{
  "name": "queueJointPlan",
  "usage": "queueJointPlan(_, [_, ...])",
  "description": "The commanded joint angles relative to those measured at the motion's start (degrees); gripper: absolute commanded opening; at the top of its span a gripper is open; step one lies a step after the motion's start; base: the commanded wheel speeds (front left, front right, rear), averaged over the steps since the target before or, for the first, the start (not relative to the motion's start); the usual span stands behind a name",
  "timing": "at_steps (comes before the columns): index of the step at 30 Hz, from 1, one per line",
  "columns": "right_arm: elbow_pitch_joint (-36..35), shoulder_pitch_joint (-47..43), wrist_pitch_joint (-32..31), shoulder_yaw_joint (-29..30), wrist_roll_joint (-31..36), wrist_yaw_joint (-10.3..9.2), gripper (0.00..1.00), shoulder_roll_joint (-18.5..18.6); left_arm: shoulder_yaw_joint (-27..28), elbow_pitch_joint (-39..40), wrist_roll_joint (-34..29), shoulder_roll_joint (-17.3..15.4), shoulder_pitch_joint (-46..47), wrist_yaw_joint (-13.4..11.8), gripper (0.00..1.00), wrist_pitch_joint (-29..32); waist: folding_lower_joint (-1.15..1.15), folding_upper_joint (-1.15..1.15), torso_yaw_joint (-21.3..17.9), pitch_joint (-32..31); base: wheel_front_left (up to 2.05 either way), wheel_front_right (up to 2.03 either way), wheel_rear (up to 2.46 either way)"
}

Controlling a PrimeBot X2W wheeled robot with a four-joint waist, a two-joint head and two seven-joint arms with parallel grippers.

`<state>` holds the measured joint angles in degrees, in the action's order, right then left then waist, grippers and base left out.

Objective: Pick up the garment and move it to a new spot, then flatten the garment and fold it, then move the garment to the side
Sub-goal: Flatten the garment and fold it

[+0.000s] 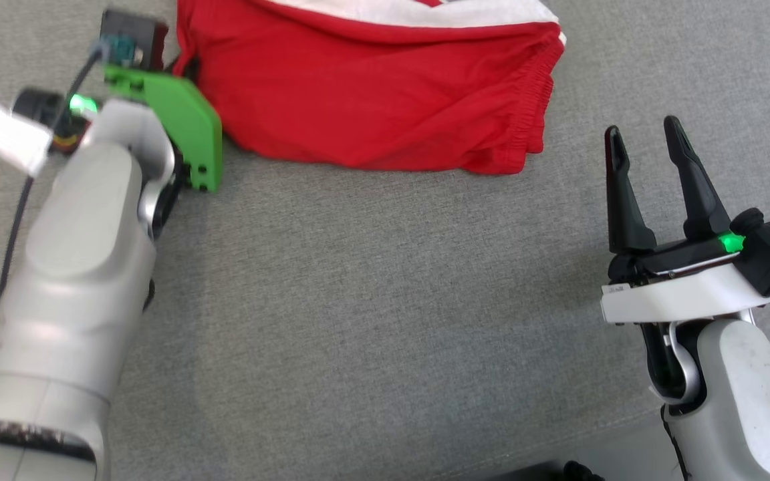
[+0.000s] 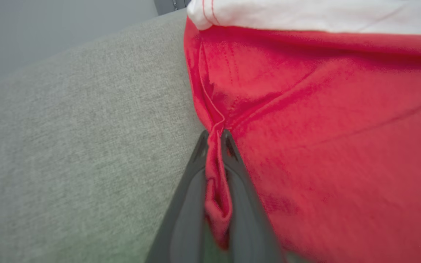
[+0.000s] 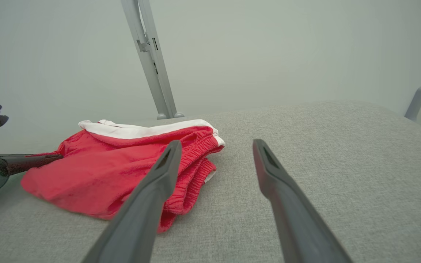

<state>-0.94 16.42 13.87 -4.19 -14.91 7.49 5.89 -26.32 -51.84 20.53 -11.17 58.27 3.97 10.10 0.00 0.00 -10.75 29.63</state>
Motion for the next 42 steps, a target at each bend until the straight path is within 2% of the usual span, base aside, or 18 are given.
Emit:
queueJointPlan(1, [-0.2, -1.09, -0.43, 0.21, 0.38, 0.0, 1.0, 0.22, 0.03, -1.16, 0.63, -1.41, -7.11, -0.68, 0.0, 0.14, 0.0, 0.0, 1.6, -2.23, 0.0, 0.0, 0.0])
queueJointPlan(6, [-1.0, -3.49, -1.79, 0.81, 0.44, 0.0, 1.0, 0.22, 2.24, 6.3, 3.82, -1.89, -18.07, -2.28, 0.0, -3.83, 0.0, 0.0, 3.35, -5.21, 0.0, 0.0, 0.0])
queueJointPlan(12, [-2.87, -6.33, -3.83, 1.79, 0.82, 0.0, 1.0, 0.07, 3.89, 16.95, 6.41, -1.87, -29.19, -5.38, 0.0, -6.03, 0.0, 0.0, 4.98, -7.22, 0.0, 0.0, 0.0])
queueJointPlan(13, [-3.29, -6.81, -4.12, 2.02, 0.9, 0.0, 1.0, 0.15, 3.94, 19.01, 6.65, -1.71, -30.39, -5.59, 0.15, -6.84, 0.0, 0.0, 5.27, -7.46, 0.0, 0.0, 0.0])
queueJointPlan(14, [-3.54, -7.11, -4.42, 2.18, 0.98, 0.0, 1.0, 0.26, 4.15, 20.82, 6.72, -1.39, -31.07, -5.71, 0.49, -8.34, 0.0, 0.0, 5.53, -7.59, 0.0, 0.0, 0.0])
queueJointPlan(15, [-3.93, -7.32, -4.73, 2.3, 1.04, 0.0, 1.0, 0.36, 4.99, 22.91, 7.26, -0.85, -31.96, -6.4, 1.0, -10.29, 0.0, 0.0, 5.7, -7.71, 0.0, 0.0, 0.0])
queueJointPlan(21, [-5.64, -8.06, -6.65, 2.76, 1.57, 0.0, 1.0, 0.97, 7.3, 31.99, 4.27, -1.27, -36.01, -10.85, 1.0, -22.1, 0.0, 0.0, 6.43, -9.13, 0.0, 0.0, 0.0])
queueJointPlan(24, [-6.27, -8.26, -7.67, 2.92, 1.68, 0.0, 1.0, 1.21, 9.16, 36.39, 2.44, -2.52, -37.9, -12.81, 1.0, -24.4, 0.0, 0.0, 6.64, -10.0, 0.0, 0.0, 0.0])
queueJointPlan(34, [-7.75, -9.4, -10.31, 3.27, 1.9, 0.0, 1.0, 2.3, 12.56, 50.58, -1.46, -5.95, -47.66, -16.85, 1.0, -25.25, 0.0, 0.0, 7.18, -13.0, 0.0, 0.0, 0.0])
queueJointPlan(42, [-8.32, -10.3, -11.54, 3.85, 1.52, 0.0, 1.0, 2.34, 12.47, 55.34, -1.21, -6.55, -51.02, -18.41, 1.0, -23.44, 0.0, 0.0, 7.8, -13.37, 0.0, 0.0, 0.0])
